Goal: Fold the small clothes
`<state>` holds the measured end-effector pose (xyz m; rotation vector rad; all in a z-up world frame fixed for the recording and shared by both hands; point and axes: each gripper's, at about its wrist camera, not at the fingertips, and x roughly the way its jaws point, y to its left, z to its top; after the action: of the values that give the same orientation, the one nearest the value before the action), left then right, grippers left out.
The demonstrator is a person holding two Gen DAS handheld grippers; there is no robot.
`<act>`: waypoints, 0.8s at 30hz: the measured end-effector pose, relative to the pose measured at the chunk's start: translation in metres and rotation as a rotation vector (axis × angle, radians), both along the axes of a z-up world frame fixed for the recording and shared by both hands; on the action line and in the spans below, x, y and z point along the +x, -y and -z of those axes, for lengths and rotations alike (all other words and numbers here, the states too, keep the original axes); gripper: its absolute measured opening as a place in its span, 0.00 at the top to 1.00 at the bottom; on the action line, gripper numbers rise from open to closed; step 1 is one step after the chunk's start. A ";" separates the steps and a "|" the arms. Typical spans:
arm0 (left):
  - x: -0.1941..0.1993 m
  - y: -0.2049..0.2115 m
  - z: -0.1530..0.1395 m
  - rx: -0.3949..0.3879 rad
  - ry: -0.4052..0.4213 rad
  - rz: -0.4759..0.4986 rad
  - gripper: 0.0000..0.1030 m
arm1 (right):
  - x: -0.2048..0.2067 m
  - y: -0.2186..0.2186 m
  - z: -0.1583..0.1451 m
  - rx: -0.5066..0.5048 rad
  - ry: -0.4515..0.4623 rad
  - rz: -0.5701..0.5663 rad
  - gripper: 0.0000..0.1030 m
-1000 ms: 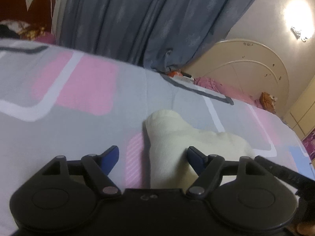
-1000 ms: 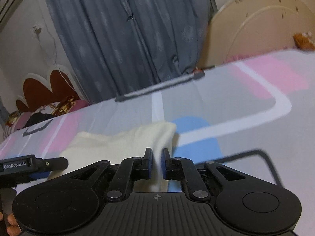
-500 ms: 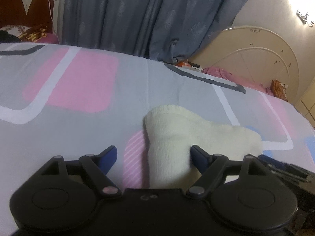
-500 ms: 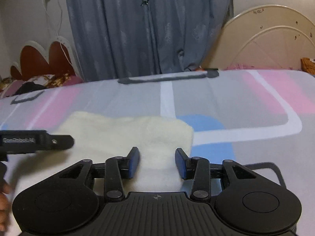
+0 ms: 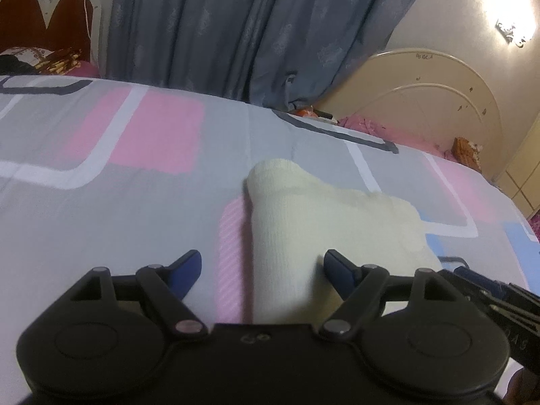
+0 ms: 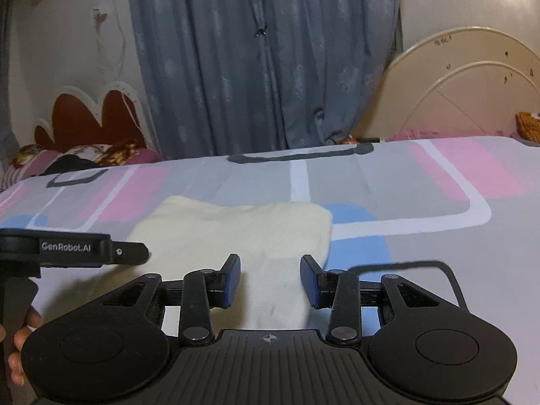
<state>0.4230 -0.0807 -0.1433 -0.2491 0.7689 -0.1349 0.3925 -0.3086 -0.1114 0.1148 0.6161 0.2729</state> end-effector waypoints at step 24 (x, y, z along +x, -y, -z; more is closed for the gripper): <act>-0.050 0.004 0.008 0.024 -0.022 0.045 0.22 | -0.033 0.001 0.011 -0.032 -0.067 0.006 0.76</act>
<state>0.3729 -0.0850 -0.1511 -0.2106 0.7976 -0.1652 0.3592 -0.3100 -0.1224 0.0948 0.6861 0.2539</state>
